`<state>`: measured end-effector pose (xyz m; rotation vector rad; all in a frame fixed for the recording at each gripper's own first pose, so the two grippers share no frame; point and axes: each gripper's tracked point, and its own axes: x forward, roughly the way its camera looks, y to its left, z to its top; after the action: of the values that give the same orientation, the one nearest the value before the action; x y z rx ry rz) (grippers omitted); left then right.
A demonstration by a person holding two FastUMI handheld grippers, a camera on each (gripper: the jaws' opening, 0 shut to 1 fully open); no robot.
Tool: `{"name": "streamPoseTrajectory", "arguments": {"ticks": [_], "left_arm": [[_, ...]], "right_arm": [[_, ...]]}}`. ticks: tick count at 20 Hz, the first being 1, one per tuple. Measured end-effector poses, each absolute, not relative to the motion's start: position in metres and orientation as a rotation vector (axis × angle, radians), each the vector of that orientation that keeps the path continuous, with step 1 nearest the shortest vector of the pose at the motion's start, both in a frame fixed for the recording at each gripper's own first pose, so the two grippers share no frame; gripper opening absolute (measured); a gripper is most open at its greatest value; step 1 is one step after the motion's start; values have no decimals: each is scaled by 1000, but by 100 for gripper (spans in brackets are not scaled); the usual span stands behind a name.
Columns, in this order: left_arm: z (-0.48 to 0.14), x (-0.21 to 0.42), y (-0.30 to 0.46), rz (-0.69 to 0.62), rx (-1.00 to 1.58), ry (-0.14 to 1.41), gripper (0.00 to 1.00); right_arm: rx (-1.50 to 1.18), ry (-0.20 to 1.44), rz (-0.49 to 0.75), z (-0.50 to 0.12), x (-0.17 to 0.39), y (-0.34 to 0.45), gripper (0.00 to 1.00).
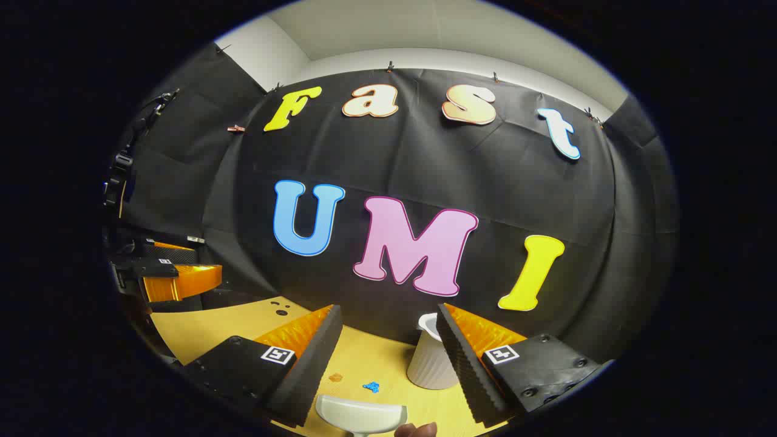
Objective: Pick up the small broom and dustpan from the desktop, sweep the trash into the dustpan with the broom, and then empty the trash into the garbage bin.
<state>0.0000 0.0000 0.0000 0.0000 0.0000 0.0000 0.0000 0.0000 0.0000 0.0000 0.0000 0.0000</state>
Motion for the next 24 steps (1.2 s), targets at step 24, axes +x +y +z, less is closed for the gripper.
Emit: {"name": "streamPoseTrajectory", "arguments": {"ticks": [24], "left_arm": [[-42,40,-3,-209,112,62,94]], "right_arm": [[135,713,17,-212,-72,37,96]]}}
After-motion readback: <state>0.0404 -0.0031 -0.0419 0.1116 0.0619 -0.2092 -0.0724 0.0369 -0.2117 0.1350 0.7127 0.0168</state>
